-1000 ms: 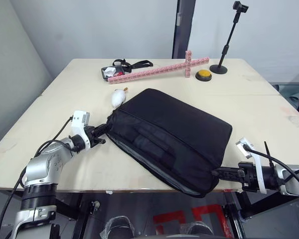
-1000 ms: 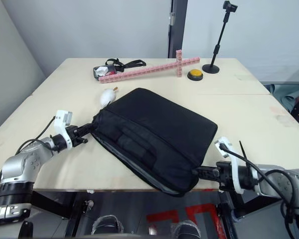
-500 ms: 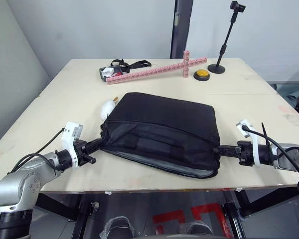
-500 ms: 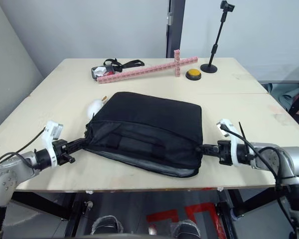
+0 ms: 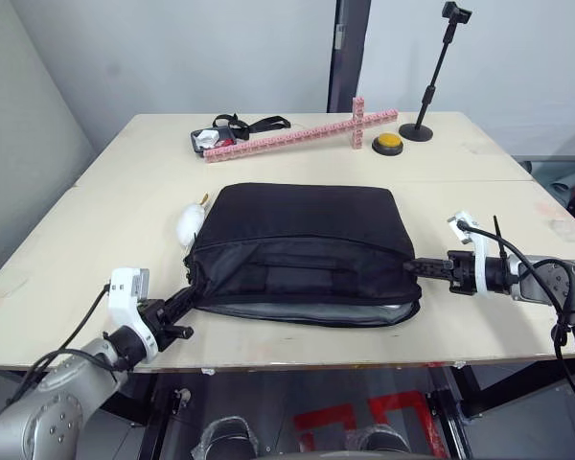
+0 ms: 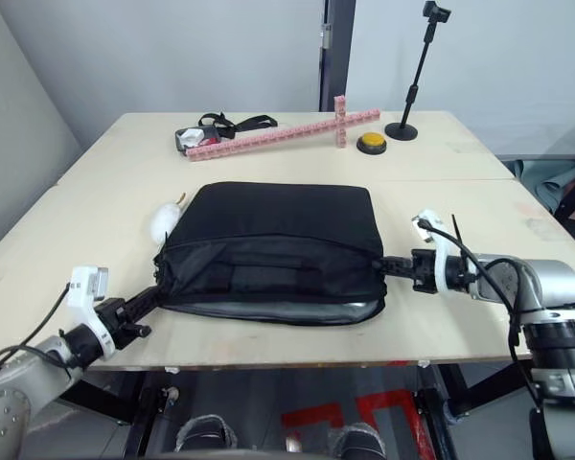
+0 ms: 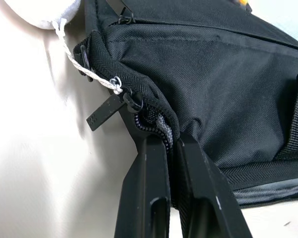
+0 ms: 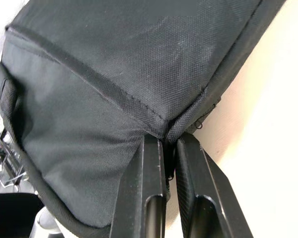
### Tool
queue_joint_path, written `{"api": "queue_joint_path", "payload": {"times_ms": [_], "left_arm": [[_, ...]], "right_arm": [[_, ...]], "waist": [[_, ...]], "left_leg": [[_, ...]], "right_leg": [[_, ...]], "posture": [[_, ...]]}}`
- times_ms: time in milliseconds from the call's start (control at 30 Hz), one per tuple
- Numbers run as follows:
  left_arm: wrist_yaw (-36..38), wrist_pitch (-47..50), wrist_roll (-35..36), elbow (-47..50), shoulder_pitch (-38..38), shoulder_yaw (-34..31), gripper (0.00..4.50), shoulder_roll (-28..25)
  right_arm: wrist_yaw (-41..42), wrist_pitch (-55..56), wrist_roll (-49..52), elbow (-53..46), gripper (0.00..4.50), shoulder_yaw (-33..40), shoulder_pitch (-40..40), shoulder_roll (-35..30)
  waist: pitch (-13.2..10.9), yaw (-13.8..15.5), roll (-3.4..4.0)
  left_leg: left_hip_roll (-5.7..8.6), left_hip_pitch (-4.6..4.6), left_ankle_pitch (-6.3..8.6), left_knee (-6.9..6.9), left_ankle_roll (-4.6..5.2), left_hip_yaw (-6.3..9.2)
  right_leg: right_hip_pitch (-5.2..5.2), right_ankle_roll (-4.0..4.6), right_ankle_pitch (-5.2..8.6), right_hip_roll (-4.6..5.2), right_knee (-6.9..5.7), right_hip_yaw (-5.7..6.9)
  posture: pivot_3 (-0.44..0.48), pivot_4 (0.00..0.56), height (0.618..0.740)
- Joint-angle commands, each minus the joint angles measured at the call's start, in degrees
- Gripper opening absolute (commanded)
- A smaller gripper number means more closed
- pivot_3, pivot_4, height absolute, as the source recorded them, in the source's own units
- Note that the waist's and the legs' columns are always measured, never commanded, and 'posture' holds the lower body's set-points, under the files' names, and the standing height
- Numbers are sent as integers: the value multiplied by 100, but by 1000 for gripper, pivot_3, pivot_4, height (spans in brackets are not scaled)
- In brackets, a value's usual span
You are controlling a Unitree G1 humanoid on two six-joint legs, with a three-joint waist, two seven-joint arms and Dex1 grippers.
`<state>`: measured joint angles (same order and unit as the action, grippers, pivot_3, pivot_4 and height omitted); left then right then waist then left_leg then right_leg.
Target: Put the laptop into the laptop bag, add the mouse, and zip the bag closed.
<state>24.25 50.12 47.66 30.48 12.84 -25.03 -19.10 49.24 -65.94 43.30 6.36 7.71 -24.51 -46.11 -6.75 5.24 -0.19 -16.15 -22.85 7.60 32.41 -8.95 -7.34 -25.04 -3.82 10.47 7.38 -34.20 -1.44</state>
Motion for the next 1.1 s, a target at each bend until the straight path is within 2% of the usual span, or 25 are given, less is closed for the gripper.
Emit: {"api": "queue_joint_path", "payload": {"times_ms": [33, 333, 500, 533, 567, 767, 900, 933, 967, 1000, 1100], "left_arm": [[-87, -49, 217, 323, 98, 299, 0, 125], [-206, -228, 195, 403, 320, 556, 0, 175], [-310, -395, 139, 229, 156, 574, 0, 203], [-324, -424, 125, 194, 127, 561, 0, 188], [-272, -436, 115, 177, 149, 548, 378, 125], [-24, -505, 246, 5, 272, 173, 2518, -226], [183, -486, 392, -126, 330, -255, 3934, -690], [250, -446, 510, -156, 324, -418, 4277, -833], [291, -420, 593, -186, 316, -524, 4457, -931], [368, -388, 681, -215, 327, -650, 4457, -1070], [995, -364, 832, -535, 398, -1378, 4457, -1892]], "right_arm": [[351, 151, 92, -144, 17, 97, -229, -81], [407, 137, -24, 109, 17, 183, -304, -7], [406, 154, -76, 153, 17, 209, -345, 48], [396, 164, -77, 163, 422, 228, -352, 64], [341, 181, -74, 185, 902, 293, -360, 99], [489, 304, -118, 168, 2915, 401, -243, -27], [744, 700, -324, 119, 4301, 318, -90, -266], [874, 798, -351, 99, 4500, 288, -61, -361], [970, 873, -373, 93, 4500, 262, -45, -423], [1081, 1002, -435, 97, 4500, 224, -42, -515], [2146, 2407, -992, 131, 4500, 18, -53, -1110]], "waist": [[1, 16, 2], [6, 16, 9], [8, 20, 11], [8, 21, 11], [8, 17, 11], [8, 12, 12], [9, 8, 12], [9, 8, 12], [9, 8, 12], [9, 6, 12], [8, 7, 13]], "left_leg": [[0, 1, -1, 0, 2, 0], [0, 4, -1, 7, 5, -1], [0, 6, -2, 11, 7, -2], [0, 6, -2, 12, 7, -2], [0, 7, -3, 14, 8, -2], [0, 11, -2, 24, 8, -2], [0, 15, -2, 25, 7, -3], [-1, 15, -2, 25, 7, -2], [-1, 16, -2, 25, 7, -2], [-1, 15, -1, 26, 7, -2], [-2, 17, -1, 29, 7, -3]], "right_leg": [[0, 0, 0, 0, -3, 0], [3, -1, 0, 0, -4, -4], [5, -1, -1, 0, -5, -6], [6, -1, -1, 0, -6, -6], [5, -1, -1, 0, -8, -6], [5, -1, -1, 0, -21, -10], [5, -1, -1, 0, -26, -10], [5, -2, -1, -1, -26, -11], [6, -1, -1, -1, -26, -11], [6, -1, -1, -1, -26, -11], [4, -2, 0, -1, -29, -11]], "posture": [[0, 150, 740], [0, 150, 740], [0, 150, 740], [0, 150, 740], [0, 150, 740], [0, 150, 740], [0, 150, 740], [0, 150, 740], [0, 150, 740], [0, 150, 740], [0, 150, 740]]}}
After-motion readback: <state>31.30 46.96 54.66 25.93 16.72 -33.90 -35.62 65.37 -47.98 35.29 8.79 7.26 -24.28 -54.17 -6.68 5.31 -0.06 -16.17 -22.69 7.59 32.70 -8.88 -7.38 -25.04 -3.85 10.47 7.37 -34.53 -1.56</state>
